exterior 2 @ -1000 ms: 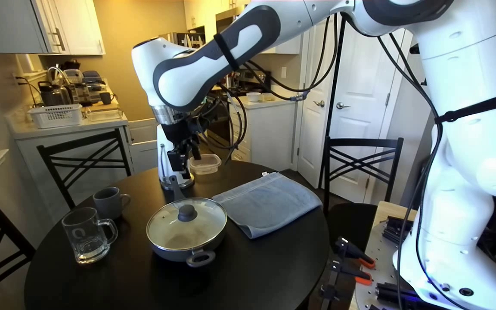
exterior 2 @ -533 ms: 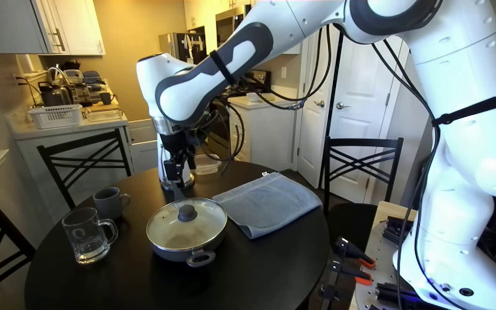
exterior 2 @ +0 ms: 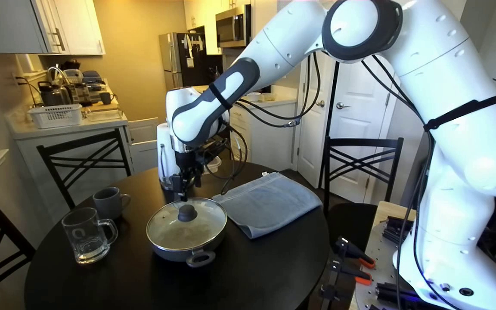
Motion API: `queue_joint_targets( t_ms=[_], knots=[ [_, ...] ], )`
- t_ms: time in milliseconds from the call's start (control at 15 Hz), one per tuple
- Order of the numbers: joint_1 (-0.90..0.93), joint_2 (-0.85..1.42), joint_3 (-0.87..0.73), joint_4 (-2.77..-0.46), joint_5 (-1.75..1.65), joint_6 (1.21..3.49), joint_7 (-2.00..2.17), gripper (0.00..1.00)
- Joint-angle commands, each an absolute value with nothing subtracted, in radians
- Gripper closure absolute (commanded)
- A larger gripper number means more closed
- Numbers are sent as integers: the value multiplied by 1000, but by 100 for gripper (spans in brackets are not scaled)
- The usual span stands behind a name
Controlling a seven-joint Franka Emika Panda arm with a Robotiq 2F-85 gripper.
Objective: Pick up the clear pan lid and put it on the blue towel
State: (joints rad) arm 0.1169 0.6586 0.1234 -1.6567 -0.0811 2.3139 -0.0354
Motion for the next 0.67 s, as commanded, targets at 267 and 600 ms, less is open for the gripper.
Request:
queue_joint_targets(
  t_ms=[267, 600],
  knots=[
    [125, 766, 146, -1552, -36, 2256, -85, 0],
    [151, 839, 136, -1472, -48, 2165, -71, 0]
  ],
)
